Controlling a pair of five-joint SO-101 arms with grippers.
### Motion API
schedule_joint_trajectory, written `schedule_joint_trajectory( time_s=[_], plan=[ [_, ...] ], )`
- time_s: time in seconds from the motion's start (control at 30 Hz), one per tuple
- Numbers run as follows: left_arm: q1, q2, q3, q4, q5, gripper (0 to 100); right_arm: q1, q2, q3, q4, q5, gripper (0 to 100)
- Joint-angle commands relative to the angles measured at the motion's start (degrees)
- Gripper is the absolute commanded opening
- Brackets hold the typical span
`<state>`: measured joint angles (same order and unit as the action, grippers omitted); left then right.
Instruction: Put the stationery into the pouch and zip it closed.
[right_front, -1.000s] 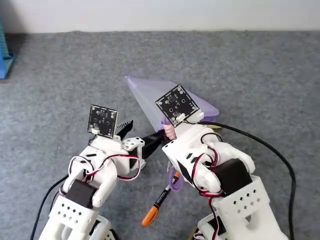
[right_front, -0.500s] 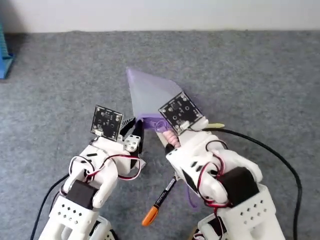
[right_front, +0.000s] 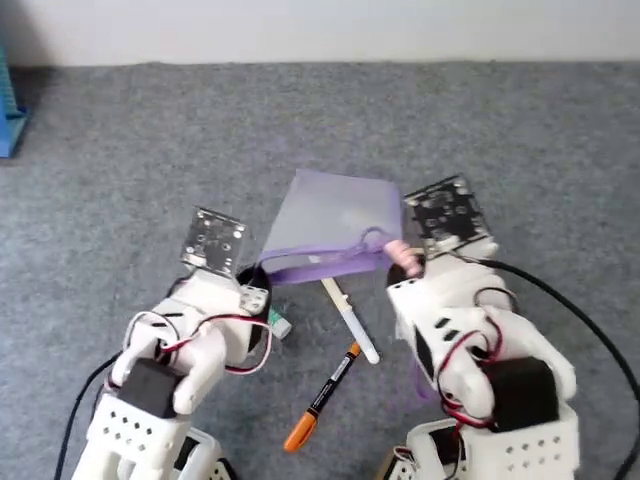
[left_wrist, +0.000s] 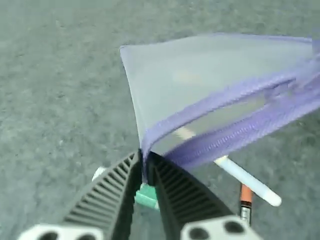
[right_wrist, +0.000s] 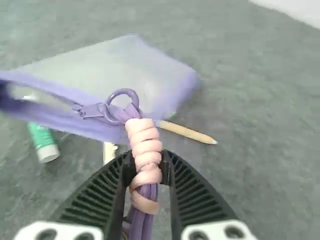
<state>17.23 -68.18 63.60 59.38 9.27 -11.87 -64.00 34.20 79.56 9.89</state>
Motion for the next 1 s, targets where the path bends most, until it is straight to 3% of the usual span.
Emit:
schedule_joint_trajectory(
  time_s=[0.0,0.2,0.47,0.6,0.97],
  plan=[
    [-3.7,-0.2,-6.2,3.9,-0.4,1,4.6,-2.2,-0.7,-0.1,0.4,0.8],
    [-2.0,0.2,-7.3,4.5,-0.5,2,5.1,-5.1,-0.4,0.0,-0.2,0.8],
    [-2.2,0.2,4.8,-19.5,-0.9,2,5.1,-9.3,-0.4,2.7,0.0,0.8],
    [-2.1,0.2,10.7,-28.5,-0.9,8,5.1,-10.4,-0.4,3.1,0.0,0.8],
    [-1.7,0.2,12.4,-29.7,-0.5,16,5.1,-10.6,-0.4,3.5,-0.1,0.8]
  ],
)
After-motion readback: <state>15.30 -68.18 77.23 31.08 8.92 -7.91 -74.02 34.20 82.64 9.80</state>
